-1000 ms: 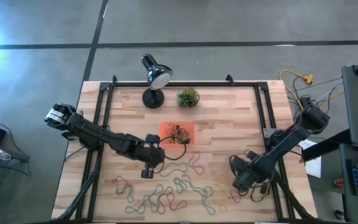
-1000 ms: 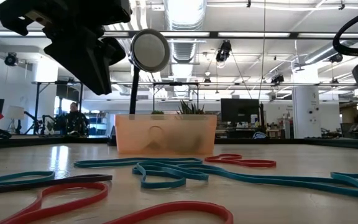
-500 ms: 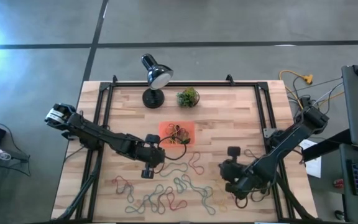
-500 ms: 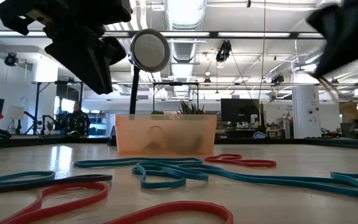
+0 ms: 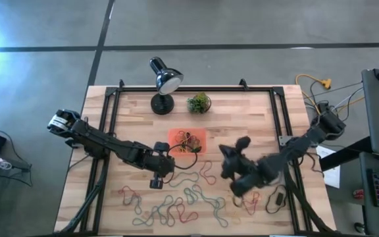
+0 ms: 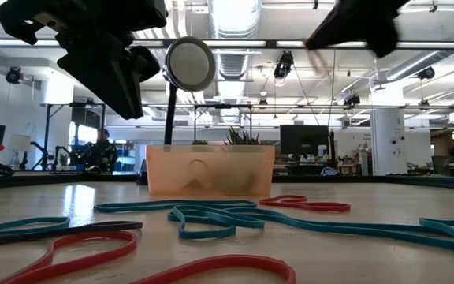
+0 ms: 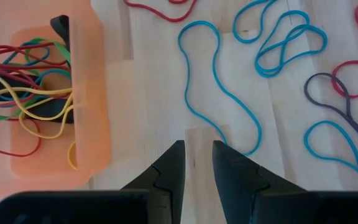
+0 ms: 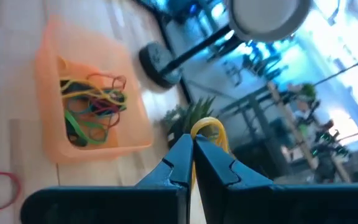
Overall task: Pick and place rubber bands into bin
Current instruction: Put the yellow rubberband into the orange bin
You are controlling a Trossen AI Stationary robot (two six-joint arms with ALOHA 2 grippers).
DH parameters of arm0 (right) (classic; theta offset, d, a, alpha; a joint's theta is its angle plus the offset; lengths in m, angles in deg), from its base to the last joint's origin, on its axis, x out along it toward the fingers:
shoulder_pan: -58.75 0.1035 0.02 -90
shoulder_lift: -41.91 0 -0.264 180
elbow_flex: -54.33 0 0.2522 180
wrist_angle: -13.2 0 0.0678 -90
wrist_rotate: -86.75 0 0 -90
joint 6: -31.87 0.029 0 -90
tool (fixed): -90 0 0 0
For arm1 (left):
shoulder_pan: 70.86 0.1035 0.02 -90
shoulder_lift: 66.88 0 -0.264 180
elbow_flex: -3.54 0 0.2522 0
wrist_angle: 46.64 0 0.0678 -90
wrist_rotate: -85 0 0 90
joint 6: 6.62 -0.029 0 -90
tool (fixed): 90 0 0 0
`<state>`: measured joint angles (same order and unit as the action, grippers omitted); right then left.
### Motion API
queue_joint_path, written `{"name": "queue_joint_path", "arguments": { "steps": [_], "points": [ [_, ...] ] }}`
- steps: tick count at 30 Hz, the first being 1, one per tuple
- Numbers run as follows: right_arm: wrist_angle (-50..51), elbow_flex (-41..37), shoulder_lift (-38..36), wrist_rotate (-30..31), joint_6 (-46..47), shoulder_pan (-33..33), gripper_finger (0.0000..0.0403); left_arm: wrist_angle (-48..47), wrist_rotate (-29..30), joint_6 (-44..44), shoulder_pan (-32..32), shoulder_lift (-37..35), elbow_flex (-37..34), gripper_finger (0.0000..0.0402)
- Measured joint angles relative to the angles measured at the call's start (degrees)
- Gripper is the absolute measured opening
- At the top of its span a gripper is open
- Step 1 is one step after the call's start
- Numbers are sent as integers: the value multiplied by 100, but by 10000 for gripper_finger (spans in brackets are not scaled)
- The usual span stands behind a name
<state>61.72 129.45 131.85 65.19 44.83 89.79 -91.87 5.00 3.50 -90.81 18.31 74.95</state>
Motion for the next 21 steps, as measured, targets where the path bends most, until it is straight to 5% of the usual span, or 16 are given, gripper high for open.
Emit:
{"name": "queue_joint_path", "arguments": {
  "steps": [11, 21],
  "points": [
    [-2308, -73, 672, -2091, -2035, -1595, 8, -99, 388, 143, -4, -4, -83, 66],
    [-2507, -75, 954, -3011, -2101, -2117, 8, -57, 841, 603, -4, -4, -573, 66]
  ]
}}
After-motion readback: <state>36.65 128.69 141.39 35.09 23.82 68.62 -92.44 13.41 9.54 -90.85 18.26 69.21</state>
